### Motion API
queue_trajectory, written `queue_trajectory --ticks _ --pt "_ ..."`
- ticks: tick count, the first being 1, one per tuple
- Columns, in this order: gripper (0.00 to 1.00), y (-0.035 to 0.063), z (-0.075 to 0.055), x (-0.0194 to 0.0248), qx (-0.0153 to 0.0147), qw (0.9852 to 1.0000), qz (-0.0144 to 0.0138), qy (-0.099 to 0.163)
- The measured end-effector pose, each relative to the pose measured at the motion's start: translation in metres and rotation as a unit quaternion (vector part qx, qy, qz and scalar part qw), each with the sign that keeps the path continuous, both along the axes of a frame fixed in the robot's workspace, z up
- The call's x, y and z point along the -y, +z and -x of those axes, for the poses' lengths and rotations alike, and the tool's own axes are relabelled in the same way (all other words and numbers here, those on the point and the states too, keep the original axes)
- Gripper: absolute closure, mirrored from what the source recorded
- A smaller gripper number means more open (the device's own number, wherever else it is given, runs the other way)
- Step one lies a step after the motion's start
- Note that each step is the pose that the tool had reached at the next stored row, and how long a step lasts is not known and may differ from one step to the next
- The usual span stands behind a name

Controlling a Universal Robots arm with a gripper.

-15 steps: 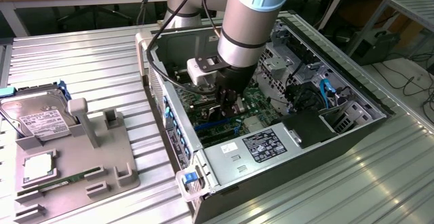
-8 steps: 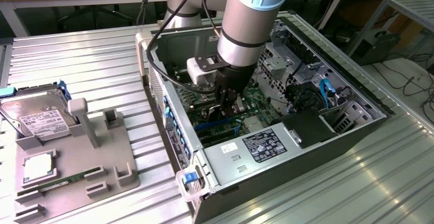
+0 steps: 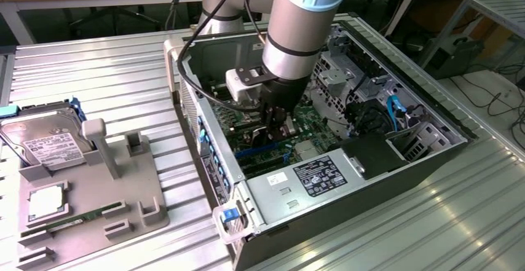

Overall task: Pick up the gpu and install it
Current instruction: 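Insert the gpu into the slot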

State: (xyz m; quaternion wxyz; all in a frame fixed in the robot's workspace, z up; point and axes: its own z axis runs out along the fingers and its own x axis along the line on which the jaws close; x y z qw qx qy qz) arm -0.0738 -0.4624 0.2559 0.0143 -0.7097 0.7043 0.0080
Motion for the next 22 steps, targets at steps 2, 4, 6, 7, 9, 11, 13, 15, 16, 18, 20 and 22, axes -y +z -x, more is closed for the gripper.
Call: queue_trajectory --ticks 2,4,6,7,9,11,13,15,16,18,20,22 --pt "0.73 0.0 0.0002 -0.001 0.0 1.0 0.0001 0.0" --pt "0.73 -0.0001 0.0005 -0.0013 0.0 1.0 0.0 0.0" --pt "0.73 -0.0003 0.0009 -0.0013 0.0 1.0 0.0001 0.0" --pt "0.73 -0.0005 0.0012 -0.0013 0.0 1.0 0.0001 0.0" --pt "0.73 -0.0009 0.0017 -0.0013 0.0 1.0 0.0001 0.0" --pt "0.73 -0.0015 0.0022 -0.0013 0.0 1.0 0.0001 0.0" --pt "0.73 -0.0019 0.0026 -0.0013 0.0 1.0 0.0001 0.0" --pt "0.73 -0.002 0.0026 -0.0013 -0.0012 1.0 0.0 0.0" --pt "0.73 -0.002 0.0026 -0.0013 -0.0027 1.0 -0.0003 0.0" --pt "0.73 -0.0021 0.0026 -0.0014 -0.0069 1.0 -0.0008 0.0" --pt "0.73 -0.0021 0.0026 -0.0014 -0.0104 0.9999 -0.0013 0.0" --pt "0.73 -0.0021 0.0026 -0.0014 -0.0122 0.9999 -0.0015 0.0"
